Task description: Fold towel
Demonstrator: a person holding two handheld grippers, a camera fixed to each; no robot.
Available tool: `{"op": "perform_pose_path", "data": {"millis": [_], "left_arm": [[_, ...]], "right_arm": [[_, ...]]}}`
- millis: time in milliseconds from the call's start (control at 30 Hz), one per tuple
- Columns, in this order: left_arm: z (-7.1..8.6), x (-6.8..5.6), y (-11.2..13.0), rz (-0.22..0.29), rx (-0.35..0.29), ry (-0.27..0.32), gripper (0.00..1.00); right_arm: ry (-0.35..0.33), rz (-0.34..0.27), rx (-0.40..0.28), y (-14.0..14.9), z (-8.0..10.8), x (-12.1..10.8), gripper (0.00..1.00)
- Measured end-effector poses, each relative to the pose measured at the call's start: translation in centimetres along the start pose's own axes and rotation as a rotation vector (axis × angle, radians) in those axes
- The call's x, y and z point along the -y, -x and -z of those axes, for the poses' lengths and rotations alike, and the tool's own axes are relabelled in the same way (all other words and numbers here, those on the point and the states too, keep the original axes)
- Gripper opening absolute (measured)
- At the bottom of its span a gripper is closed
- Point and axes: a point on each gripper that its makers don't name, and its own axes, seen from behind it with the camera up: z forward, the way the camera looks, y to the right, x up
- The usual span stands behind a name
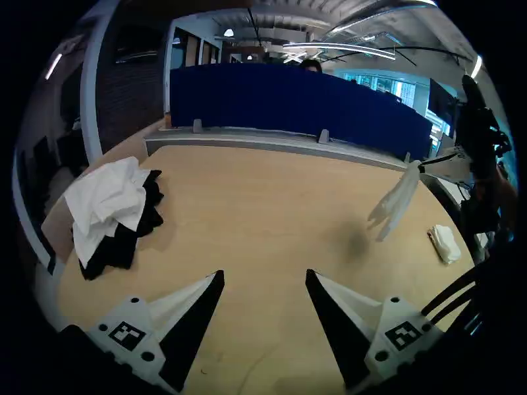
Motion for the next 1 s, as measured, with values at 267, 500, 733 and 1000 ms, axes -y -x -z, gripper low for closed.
{"op": "perform_pose_path", "data": {"millis": [267,500,733,1000], "left_arm": [[-0.6,-0.8,0.0,-0.009,0.010,0.005,0.92],[-0.9,-1.4,0.0,-0.010,0.022,0.001,0.91],[-1.2,-1.9,0.0,-0.014,0.034,-0.007,0.92],[-1.5,-2.7,-0.4,-0.026,0.041,-0.012,0.92]], "right_arm": [[0.040,0.000,0.022,2.0,3.0,-5.1,0.05],[0.068,-0.005,0.050,4.7,5.6,-9.6,0.05],[0.107,-0.026,0.069,7.0,8.1,-14.5,0.06],[0.152,-0.044,0.090,9.7,10.6,-19.3,0.05]]}}
